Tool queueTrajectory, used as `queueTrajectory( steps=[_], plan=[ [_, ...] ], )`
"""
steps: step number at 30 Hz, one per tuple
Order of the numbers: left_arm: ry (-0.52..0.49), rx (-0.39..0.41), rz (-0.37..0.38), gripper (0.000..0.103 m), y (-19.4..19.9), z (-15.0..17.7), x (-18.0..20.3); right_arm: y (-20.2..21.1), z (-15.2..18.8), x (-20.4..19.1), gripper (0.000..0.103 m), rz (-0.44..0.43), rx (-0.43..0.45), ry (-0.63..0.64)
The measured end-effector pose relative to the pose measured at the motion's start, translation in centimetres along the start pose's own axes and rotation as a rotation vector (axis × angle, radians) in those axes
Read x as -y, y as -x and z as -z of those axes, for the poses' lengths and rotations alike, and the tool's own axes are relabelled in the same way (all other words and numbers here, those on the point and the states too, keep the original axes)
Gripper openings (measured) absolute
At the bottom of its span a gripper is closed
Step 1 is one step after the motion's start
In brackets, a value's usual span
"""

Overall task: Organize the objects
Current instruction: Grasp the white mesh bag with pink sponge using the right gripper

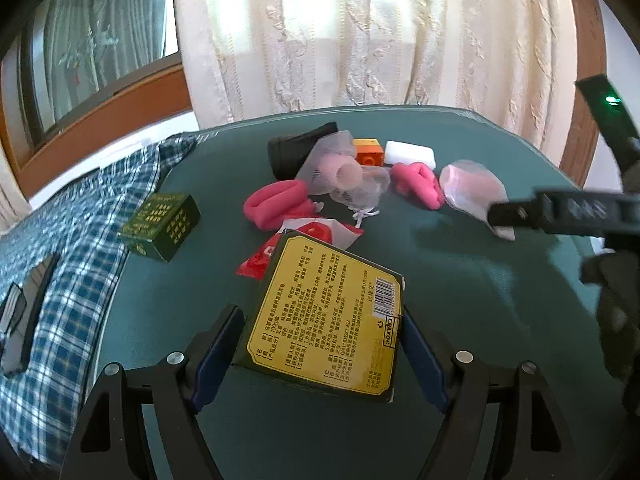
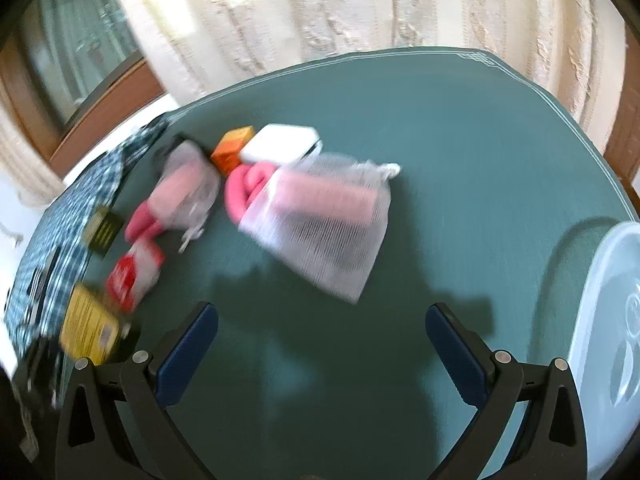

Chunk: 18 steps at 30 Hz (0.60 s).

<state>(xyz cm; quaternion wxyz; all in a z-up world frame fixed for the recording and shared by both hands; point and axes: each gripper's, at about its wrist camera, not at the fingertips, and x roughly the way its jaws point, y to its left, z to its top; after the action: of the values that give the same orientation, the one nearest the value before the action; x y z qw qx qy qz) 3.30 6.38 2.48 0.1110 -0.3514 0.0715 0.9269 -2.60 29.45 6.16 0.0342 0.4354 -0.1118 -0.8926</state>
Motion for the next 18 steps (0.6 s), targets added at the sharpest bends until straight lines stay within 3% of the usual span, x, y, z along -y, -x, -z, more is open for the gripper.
queueTrajectory(
  steps=[8, 15, 18],
  plan=[
    [0.023, -0.012, 0.021, 0.081, -0.2, 0.1, -0.4, -2.3, -4.1, -0.2, 0.103, 0.053, 0.064, -0.049],
    [0.047, -0.025, 0.034, 0.081, -0.5, 0.2, -0.8, -4.4, -4.6, -1.0, 0.094, 0.063, 0.040, -0.026],
    [0.044, -0.024, 0.036, 0.081, -0.5, 0.2, -0.9, -4.8, -4.5, -0.8, 0.085, 0.063, 0.032, -0.031]
  ],
)
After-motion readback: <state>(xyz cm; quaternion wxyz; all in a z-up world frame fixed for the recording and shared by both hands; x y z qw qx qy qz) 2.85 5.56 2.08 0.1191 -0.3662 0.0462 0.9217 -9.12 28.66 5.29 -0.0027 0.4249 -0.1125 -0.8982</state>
